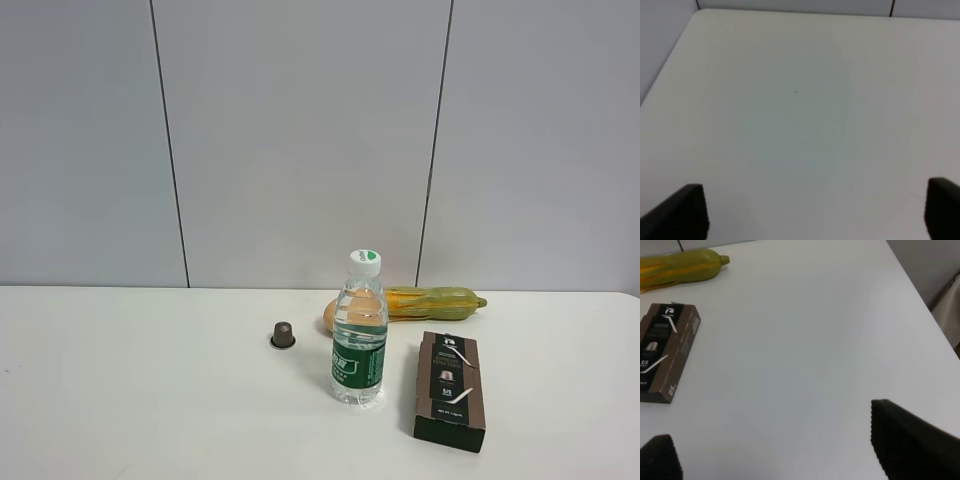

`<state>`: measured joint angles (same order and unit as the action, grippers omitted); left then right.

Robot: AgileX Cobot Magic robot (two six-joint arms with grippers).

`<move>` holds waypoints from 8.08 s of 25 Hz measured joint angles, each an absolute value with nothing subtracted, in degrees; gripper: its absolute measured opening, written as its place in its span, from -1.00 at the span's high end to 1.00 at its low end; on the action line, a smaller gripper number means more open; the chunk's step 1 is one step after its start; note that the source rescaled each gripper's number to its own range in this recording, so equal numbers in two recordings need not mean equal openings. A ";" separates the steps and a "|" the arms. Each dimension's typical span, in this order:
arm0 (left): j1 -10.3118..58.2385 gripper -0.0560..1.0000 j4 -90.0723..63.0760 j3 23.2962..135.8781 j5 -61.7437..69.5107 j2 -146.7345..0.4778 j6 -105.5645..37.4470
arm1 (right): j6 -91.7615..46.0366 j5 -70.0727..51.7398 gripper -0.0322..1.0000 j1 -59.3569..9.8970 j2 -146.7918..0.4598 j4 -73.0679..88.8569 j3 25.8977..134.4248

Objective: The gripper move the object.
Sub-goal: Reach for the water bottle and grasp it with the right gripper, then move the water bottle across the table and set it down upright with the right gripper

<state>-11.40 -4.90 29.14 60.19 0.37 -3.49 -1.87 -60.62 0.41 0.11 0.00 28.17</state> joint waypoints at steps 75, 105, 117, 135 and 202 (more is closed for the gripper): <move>-11.40 -1.00 -4.90 29.14 60.19 0.37 -3.49 | -38.04 9.06 -1.00 -30.47 -91.84 16.03 35.52; -11.40 -1.00 -4.90 29.14 60.19 0.37 -3.49 | -24.42 41.75 -1.00 -35.05 -108.37 7.51 35.49; -11.40 -1.00 -4.90 29.14 60.19 0.37 -3.49 | -20.37 49.61 -0.94 -35.05 -109.97 4.31 35.44; -11.40 -1.00 -4.90 29.14 60.19 0.37 -3.49 | -19.96 47.68 -0.41 -35.05 -114.55 1.61 41.69; -11.40 -1.00 -4.90 29.14 60.19 0.37 -3.49 | 3.95 2.87 0.92 -40.89 -108.64 -10.20 85.17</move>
